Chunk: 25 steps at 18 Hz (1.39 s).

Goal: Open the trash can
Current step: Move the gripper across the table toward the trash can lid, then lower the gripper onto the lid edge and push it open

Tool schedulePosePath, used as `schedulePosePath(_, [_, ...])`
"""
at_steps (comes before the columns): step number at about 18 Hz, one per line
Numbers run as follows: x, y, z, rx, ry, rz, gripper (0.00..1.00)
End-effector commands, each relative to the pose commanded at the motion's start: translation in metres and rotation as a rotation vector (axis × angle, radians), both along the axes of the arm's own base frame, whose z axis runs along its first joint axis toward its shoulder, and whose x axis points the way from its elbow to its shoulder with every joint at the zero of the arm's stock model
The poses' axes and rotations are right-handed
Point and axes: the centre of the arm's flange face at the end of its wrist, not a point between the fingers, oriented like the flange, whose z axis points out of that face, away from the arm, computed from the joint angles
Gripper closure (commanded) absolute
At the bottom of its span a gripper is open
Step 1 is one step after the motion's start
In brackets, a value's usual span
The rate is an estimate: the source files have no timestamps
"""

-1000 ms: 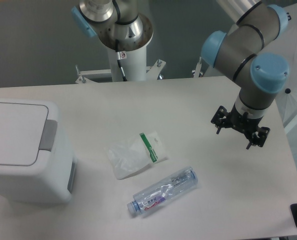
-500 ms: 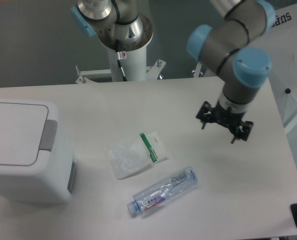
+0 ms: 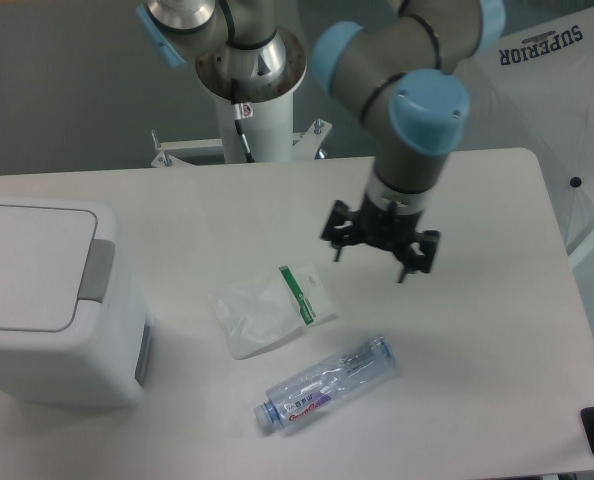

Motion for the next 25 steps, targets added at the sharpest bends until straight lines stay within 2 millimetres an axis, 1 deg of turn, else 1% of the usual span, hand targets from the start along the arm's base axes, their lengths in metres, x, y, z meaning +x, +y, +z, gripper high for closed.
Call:
schedulePosePath(2, [0.021, 0.021, 0.019, 0.051, -0.018, 0.031, 0.0])
schedulePosePath(4, [0.033, 0.036, 0.041, 0.097, -0.039, 0.1, 0.0])
schedulePosePath(7, [0.058, 0.059, 0.066, 0.136, -0.041, 0.133, 0.0])
schedulePosePath(11, [0.084, 0.077, 0.092, 0.21, -0.086, 0.151, 0.0])
schedulePosePath(13, [0.103, 0.082, 0.103, 0.228, -0.094, 0.148, 0.0])
schedulePosePath(14, [0.11, 0.084, 0.105, 0.229, -0.093, 0.137, 0.0])
schedulePosePath(17, [0.124, 0.088, 0.11, 0.242, -0.085, 0.114, 0.0])
schedulePosePath(23, [0.151, 0.106, 0.102, 0.26, -0.075, 0.06, 0.0])
schedulePosePath(25, [0.154, 0.107, 0.101, 0.257, -0.075, 0.054, 0.0])
